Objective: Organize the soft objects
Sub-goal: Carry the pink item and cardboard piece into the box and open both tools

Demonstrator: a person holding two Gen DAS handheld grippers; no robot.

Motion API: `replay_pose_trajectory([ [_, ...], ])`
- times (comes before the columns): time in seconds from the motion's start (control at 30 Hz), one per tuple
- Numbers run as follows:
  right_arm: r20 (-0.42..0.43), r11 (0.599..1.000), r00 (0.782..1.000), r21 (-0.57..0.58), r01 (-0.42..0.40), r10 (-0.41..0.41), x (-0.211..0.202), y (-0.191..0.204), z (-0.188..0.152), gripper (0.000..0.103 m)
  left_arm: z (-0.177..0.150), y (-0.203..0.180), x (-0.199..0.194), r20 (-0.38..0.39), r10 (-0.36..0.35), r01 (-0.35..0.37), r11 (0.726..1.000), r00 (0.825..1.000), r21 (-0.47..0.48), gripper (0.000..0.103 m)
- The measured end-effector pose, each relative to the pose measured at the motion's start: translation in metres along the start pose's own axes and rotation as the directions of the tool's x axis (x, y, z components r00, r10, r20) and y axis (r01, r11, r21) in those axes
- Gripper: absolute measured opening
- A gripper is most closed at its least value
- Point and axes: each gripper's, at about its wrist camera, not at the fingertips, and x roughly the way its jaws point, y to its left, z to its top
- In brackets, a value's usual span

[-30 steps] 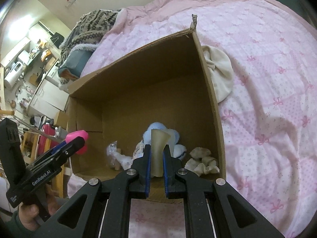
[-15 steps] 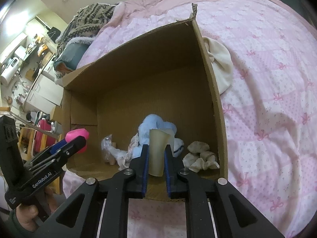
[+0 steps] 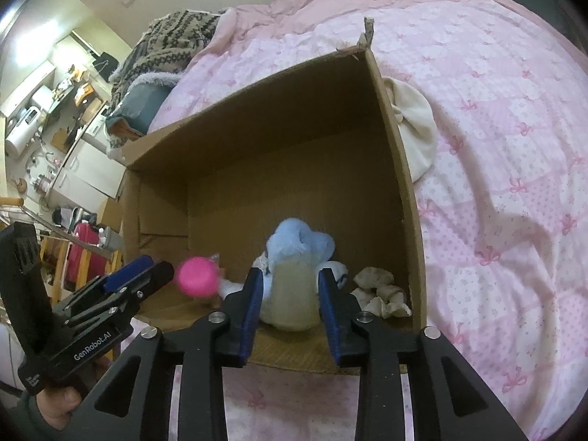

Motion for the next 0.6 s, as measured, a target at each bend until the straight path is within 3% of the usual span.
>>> replay_pose_trajectory([
  [0.07, 0.017, 1.0, 1.0, -0.011, 0.01, -0.01, -0.003, 0.002, 0.0, 0.032, 0.001, 0.0, -0.002, 0.003, 0.007, -0.007, 1.0, 1.0, -0.001, 0.055],
  [0.13, 0.029, 1.0, 1.0, -0.014, 0.01, -0.01, -0.006, 0.003, 0.001, 0.04, 0.001, 0.0, -0.004, 0.009, 0.009, -0.009, 1.0, 1.0, -0.002, 0.056],
  [0.17, 0.041, 1.0, 0.999, -0.012, 0.008, -0.008, -0.008, 0.003, 0.002, 0.058, 0.001, -0.001, -0.006, 0.013, 0.007, -0.007, 1.0, 1.0, -0.001, 0.058],
  [0.2, 0.059, 1.0, 0.998, -0.01, 0.009, -0.008, -0.011, 0.003, 0.003, 0.069, 0.002, 0.0, -0.007, 0.015, 0.008, -0.008, 1.0, 1.0, 0.0, 0.063],
  [0.37, 0.103, 0.999, 0.994, -0.023, 0.025, -0.023, -0.023, 0.007, 0.004, 0.07, 0.003, -0.001, -0.021, 0.062, 0.064, -0.064, 0.998, 0.996, 0.007, 0.068],
  [0.6, 0.205, 0.995, 0.977, -0.066, 0.075, -0.06, -0.052, 0.018, -0.003, 0.094, 0.004, 0.006, -0.054, 0.157, 0.15, -0.149, 0.989, 0.976, -0.018, 0.068],
])
